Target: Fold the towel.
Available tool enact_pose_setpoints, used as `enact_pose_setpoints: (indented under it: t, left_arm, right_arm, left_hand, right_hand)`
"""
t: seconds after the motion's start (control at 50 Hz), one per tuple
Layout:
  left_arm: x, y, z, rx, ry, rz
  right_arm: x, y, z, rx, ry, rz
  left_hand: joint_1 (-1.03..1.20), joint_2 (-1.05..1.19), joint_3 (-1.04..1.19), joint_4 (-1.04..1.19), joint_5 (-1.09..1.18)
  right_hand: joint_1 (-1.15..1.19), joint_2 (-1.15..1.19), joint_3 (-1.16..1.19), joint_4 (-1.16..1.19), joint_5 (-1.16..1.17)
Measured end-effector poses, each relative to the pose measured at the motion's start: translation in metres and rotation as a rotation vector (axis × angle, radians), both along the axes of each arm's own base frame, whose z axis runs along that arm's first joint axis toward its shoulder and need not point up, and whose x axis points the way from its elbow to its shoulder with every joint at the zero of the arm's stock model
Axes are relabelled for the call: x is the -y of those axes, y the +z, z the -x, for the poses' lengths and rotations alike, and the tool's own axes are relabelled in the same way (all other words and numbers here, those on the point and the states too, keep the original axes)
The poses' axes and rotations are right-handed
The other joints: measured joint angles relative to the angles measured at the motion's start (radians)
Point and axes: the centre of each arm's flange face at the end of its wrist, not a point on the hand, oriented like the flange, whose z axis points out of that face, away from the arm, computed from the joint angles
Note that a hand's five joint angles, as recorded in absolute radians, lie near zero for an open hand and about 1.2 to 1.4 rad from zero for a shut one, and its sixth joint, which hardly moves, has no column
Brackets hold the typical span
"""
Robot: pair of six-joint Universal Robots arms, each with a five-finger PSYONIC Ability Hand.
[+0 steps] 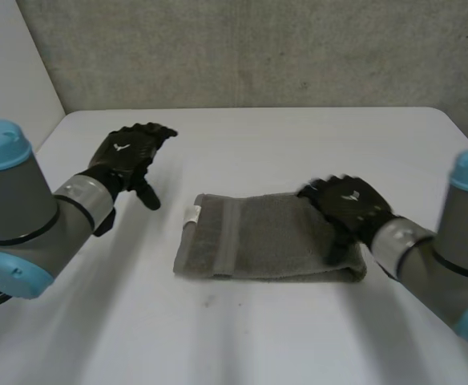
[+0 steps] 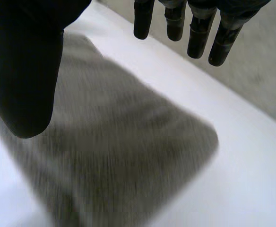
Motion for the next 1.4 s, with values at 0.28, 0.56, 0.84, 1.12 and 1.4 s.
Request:
enact_pose_setpoints:
  t: [0.28,0.56,0.84,1.12,1.4]
  left_arm:
    - [-0.014,-0.003,0.016,-0.013,-0.043,-0.025]
    - [-0.012,0.005,-0.016,-0.015,0.044,-0.029]
    - [-0.007,0.007,-0.029,-0.051,0.089,-0.046]
    - [-0.034,-0.015,0.027,-0.086,-0.039,-0.167]
    - [-0.063,-0.060,0.010,0.084,0.160,-0.353]
  right_arm:
    - [0.024,-0.020,0.035,-0.088,-0.093,0.160]
    - [-0.039,0.006,-0.125,0.026,0.376,0.256]
    - [-0.075,-0.004,-0.129,0.043,0.564,0.106]
    - [0.002,0.022,-0.042,0.207,0.031,0.020]
    - [0.017,-0.028,-0.064,0.110,0.033,-0.227]
  left_hand:
    - [0.000,0.000,0.000,0.000,0.000]
    - [0.000,0.000,0.000,0.000,0.000]
    - [0.000,0.000,0.000,0.000,0.000]
    - [0.000,0.000,0.000,0.000,0.000]
    - [0.000,0.000,0.000,0.000,0.000]
  right_hand:
    - [1.172,1.022,1.028,1.023,0.994]
    - [1.193,1.039,1.045,1.041,1.015]
    - [0.116,0.043,0.054,0.051,0.075]
    - [0.000,-0.002,0.001,0.002,0.000]
    - [-0.003,-0.002,-0.001,0.002,0.000]
